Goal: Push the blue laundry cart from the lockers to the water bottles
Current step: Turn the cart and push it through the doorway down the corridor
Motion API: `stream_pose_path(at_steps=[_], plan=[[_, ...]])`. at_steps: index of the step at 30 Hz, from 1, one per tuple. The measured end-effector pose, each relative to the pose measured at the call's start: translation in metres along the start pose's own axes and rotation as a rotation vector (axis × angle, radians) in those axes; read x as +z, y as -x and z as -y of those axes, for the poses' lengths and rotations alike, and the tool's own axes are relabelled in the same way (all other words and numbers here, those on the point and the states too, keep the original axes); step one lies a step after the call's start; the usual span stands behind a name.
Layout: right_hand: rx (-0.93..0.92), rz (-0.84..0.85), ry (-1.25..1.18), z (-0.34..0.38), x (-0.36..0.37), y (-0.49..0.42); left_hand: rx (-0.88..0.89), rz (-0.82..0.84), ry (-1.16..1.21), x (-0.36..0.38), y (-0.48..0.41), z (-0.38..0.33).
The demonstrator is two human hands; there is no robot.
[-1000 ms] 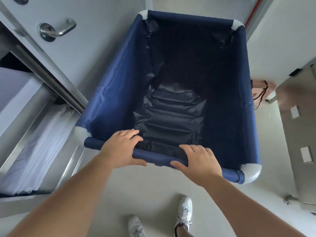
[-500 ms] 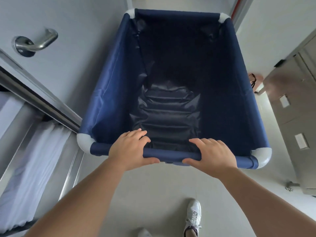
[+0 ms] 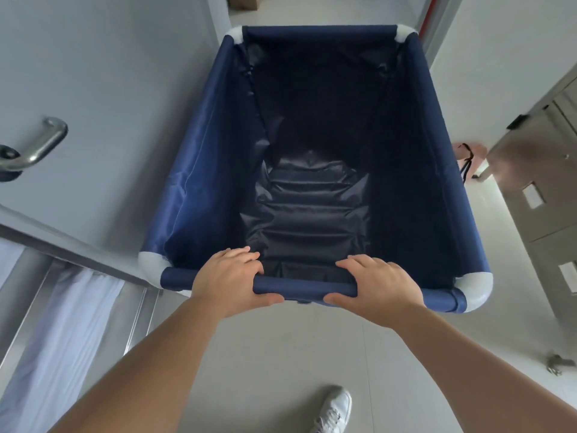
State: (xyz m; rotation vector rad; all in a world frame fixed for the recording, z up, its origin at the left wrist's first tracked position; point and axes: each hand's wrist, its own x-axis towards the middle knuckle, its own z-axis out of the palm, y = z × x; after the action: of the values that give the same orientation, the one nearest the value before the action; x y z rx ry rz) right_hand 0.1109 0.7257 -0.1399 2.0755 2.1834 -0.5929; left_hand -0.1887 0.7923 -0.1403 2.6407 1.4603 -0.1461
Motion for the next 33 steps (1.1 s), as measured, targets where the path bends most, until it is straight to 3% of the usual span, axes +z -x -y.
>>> stream_pose_path(at_steps=[16, 33], plan=[[0.001, 0.003, 0.078, -0.039, -0.049, -0.129, 0.03, -0.023, 0.015, -0.02, -0.139, 0.044], [0.072, -0.088, 0.143, -0.09, -0.129, -0.317, 0.066, 0.0, 0.015, -0.055, -0.355, 0.111]])
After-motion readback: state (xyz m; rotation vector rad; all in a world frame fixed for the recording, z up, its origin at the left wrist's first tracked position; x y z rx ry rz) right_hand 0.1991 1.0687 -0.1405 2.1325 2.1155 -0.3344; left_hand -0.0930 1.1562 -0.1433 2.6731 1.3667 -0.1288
